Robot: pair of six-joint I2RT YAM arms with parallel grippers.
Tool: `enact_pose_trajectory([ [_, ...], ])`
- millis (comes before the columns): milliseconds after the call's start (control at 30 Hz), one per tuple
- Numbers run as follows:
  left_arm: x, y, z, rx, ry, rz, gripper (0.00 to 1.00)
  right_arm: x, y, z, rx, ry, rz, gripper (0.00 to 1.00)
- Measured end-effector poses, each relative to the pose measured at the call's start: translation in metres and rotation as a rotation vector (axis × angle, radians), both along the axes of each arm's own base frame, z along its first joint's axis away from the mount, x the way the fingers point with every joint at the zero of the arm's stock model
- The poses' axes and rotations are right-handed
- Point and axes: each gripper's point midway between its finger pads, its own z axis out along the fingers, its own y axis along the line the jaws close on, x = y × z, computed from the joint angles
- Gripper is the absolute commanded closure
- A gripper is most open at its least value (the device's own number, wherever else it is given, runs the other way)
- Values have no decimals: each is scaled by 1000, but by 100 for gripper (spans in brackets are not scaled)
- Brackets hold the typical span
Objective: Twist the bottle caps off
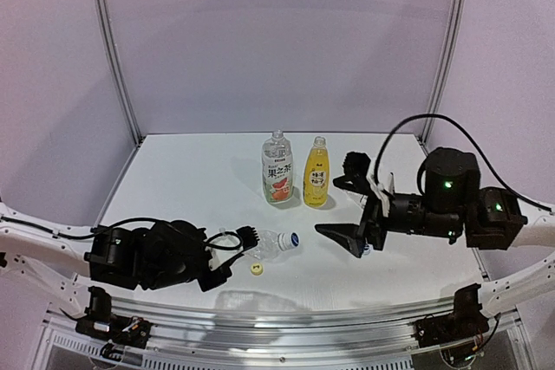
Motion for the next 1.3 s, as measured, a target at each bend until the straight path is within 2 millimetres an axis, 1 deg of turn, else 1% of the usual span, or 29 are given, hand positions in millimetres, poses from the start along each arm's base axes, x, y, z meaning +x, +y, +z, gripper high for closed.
enact_pose_trajectory([
  [67,3,1,2,18,-49,24,100,16,2,-11,13,116,-41,13],
  [100,5,2,2,29,-70,34,100,24,4,-21,10,182,-56,14],
  [167,9,3,0,57,-110,57,100,37,7,-51,-12,326,-86,18],
  [233,12,4,-4,92,-144,76,100,45,6,-74,-21,447,-100,21],
  [267,13,5,-7,108,-158,83,100,48,5,-84,-23,506,-108,24],
  [300,15,6,-8,121,-168,89,100,50,4,-92,-23,555,-114,27],
  [367,17,6,-11,141,-185,98,100,54,6,-100,-13,636,-113,31],
  [433,18,7,-11,148,-195,106,100,54,11,-105,1,700,-99,32],
  [633,21,7,-9,148,-210,119,100,41,34,-119,18,869,-3,33],
  [733,20,7,-9,148,-213,120,100,37,41,-124,16,922,28,37],
  [900,20,6,-8,141,-214,118,100,33,45,-119,33,945,57,42],
  [967,19,6,-7,138,-214,118,100,32,46,-116,40,948,72,46],
  [1133,19,5,-6,131,-213,116,100,31,52,-114,41,967,99,64],
  [1300,20,7,-6,136,-216,121,100,28,57,-114,36,986,132,95],
])
